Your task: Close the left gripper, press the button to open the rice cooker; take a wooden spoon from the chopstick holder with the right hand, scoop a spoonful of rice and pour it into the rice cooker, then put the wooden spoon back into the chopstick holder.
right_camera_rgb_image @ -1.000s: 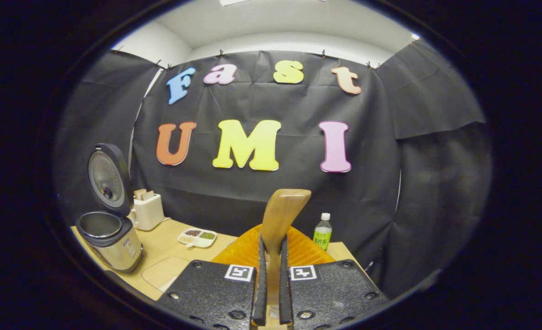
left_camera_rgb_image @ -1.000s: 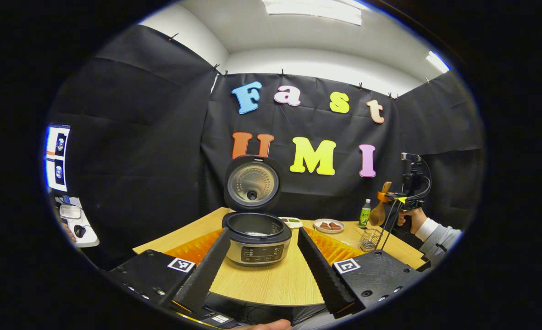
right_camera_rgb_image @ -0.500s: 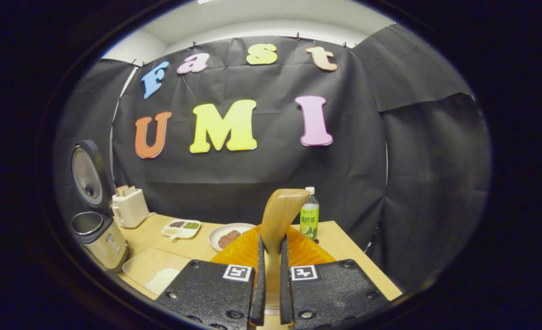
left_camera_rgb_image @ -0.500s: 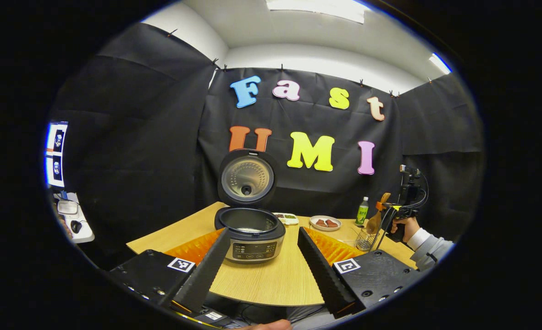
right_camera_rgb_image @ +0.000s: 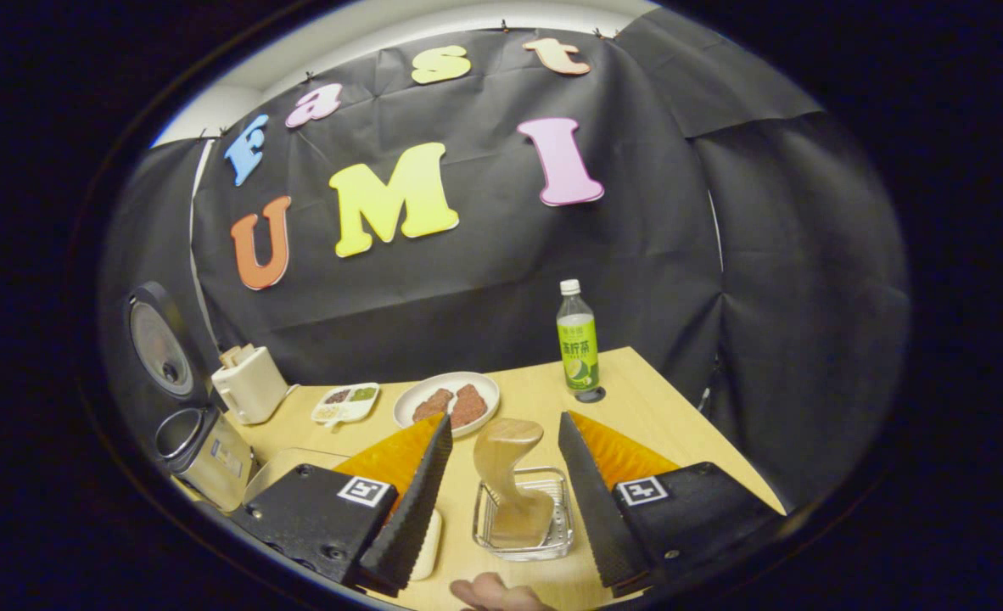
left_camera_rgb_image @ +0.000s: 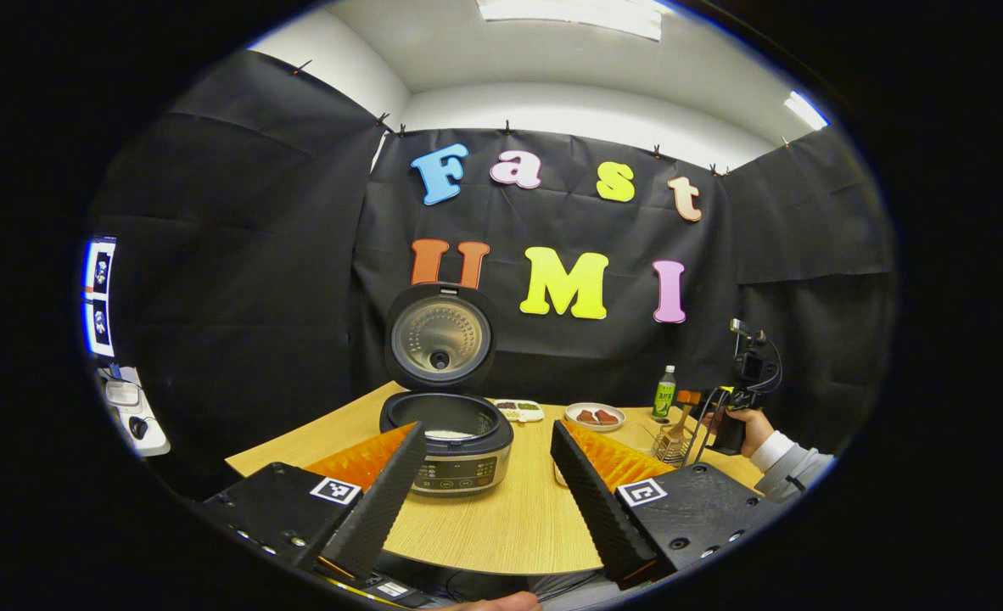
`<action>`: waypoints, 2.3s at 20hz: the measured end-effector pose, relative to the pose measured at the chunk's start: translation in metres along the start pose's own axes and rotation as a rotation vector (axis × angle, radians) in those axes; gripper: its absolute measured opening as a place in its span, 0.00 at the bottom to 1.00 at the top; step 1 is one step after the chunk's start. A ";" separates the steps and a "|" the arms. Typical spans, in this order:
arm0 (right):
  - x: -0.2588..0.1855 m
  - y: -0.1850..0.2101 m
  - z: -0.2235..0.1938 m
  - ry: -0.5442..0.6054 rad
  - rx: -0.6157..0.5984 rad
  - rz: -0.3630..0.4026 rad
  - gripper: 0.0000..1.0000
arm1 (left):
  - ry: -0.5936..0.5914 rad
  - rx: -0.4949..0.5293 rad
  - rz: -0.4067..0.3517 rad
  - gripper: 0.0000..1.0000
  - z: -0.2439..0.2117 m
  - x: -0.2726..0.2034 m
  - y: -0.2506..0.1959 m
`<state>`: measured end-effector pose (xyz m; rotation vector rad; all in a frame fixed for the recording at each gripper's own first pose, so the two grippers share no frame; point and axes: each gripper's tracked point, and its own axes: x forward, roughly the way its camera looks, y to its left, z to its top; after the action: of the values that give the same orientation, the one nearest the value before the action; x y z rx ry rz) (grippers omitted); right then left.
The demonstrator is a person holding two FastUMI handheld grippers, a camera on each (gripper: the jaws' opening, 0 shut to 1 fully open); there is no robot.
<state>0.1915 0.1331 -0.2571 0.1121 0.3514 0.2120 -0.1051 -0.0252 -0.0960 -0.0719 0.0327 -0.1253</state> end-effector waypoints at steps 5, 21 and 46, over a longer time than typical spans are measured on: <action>-0.032 0.005 0.022 -0.083 -0.001 0.031 0.92 | 0.007 0.047 -0.016 0.94 0.015 0.028 -0.009; -0.244 0.034 0.054 -0.267 -0.057 0.104 0.96 | 0.030 0.150 0.073 0.94 0.074 0.124 0.015; -0.318 0.012 0.037 -0.375 -0.031 0.115 0.96 | -0.035 0.074 0.229 0.96 0.133 0.382 0.091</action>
<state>-0.0897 0.0702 -0.1162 0.1385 -0.0321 0.3042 0.2895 0.0259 0.0191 0.0037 0.0012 0.1035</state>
